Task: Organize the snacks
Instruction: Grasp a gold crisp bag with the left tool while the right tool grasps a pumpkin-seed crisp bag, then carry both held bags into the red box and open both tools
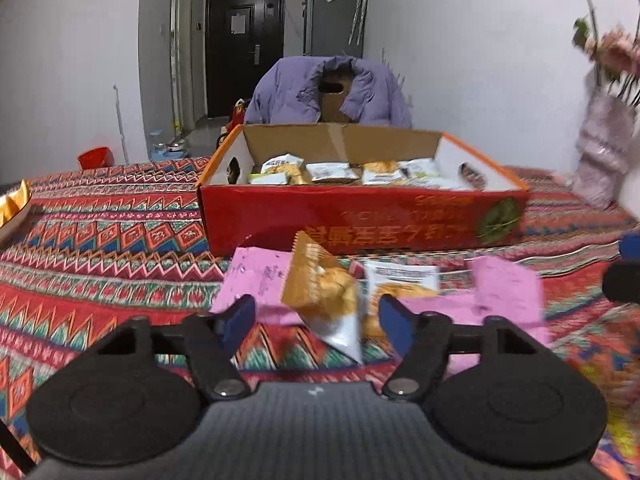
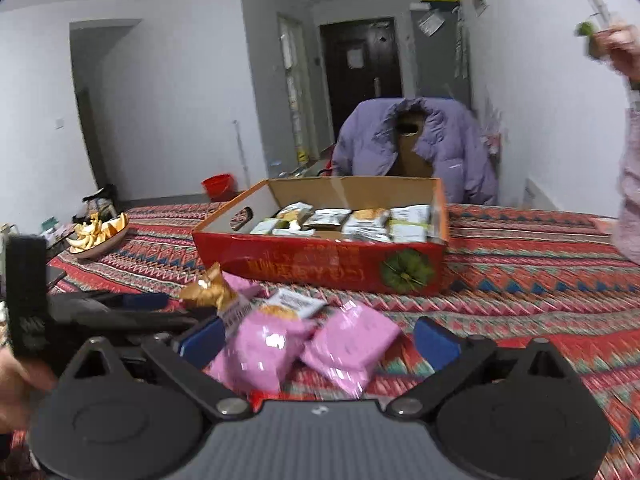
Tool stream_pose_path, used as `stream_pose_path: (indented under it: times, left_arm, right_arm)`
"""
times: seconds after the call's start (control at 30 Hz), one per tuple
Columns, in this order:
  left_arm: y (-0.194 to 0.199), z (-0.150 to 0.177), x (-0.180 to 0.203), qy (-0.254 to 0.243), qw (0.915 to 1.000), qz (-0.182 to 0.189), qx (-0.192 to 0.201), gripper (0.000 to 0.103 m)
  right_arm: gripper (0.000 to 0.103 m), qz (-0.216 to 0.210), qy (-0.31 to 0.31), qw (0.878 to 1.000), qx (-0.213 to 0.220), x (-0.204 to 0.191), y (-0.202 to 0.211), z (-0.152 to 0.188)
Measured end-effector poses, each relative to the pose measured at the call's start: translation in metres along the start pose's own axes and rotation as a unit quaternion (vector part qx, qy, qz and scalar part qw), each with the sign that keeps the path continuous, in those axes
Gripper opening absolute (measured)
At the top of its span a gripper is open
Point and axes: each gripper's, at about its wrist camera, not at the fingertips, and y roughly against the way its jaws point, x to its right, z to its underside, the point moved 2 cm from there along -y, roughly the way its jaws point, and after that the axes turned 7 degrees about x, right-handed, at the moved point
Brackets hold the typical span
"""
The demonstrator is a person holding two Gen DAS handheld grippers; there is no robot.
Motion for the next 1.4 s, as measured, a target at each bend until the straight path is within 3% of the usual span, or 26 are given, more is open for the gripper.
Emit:
stream_pose_path:
  times: [0.2, 0.4, 0.47, 0.57, 0.7, 0.8, 0.87, 0.9, 1.0, 1.1, 1.23, 1.4]
  left_arm:
    - [-0.021, 0.001, -0.009, 0.023, 0.9986, 0.047, 0.006, 0.031]
    - [0.006, -0.003, -0.024, 0.013, 0.998, 0.061, 0.011, 0.03]
    - [0.02, -0.005, -0.034, 0.013, 0.9979, 0.061, 0.018, 0.03]
    - [0.033, -0.01, -0.048, 0.024, 0.9979, 0.051, 0.031, 0.031]
    - [0.049, -0.016, -0.063, 0.028, 0.9982, 0.017, 0.05, 0.031]
    - [0.059, -0.014, -0.067, 0.019, 0.9982, 0.01, 0.057, 0.031]
    - [0.063, -0.012, -0.067, 0.018, 0.9984, 0.014, 0.051, 0.031]
    - [0.063, -0.011, -0.066, 0.017, 0.9985, 0.015, 0.05, 0.031]
    - [0.071, -0.009, -0.062, 0.011, 0.9985, 0.017, 0.051, 0.031]
    - [0.084, -0.013, -0.057, 0.004, 0.9981, 0.018, 0.059, 0.031]
    - [0.104, -0.018, -0.049, -0.007, 0.9973, 0.018, 0.071, 0.031]
    - [0.132, -0.022, -0.04, -0.009, 0.9964, 0.016, 0.083, 0.031]
  right_arm:
    - [0.078, -0.034, -0.044, 0.994, -0.094, -0.001, -0.103, -0.01]
    - [0.076, -0.019, -0.028, 0.986, -0.165, -0.019, -0.16, -0.001]
    - [0.076, -0.008, 0.001, 0.987, -0.158, -0.03, -0.162, 0.002]
    - [0.074, -0.048, 0.017, 0.988, -0.148, -0.049, -0.164, 0.007]
    - [0.073, -0.019, 0.116, 0.983, -0.138, -0.079, -0.158, 0.019]
    - [0.064, -0.021, 0.116, 0.983, -0.143, -0.077, -0.15, 0.021]
    - [0.049, -0.025, 0.1, 0.983, -0.149, -0.071, -0.147, 0.018]
    - [0.047, -0.02, 0.1, 0.984, -0.148, -0.069, -0.147, 0.017]
    - [0.042, 0.0, 0.099, 0.988, -0.12, -0.064, -0.143, 0.013]
    - [0.042, 0.005, 0.061, 0.995, -0.079, -0.056, -0.135, 0.002]
    - [0.041, 0.001, 0.039, 0.999, -0.003, -0.056, -0.1, -0.018]
    - [0.041, 0.001, 0.046, 0.997, 0.064, -0.059, -0.038, -0.048]
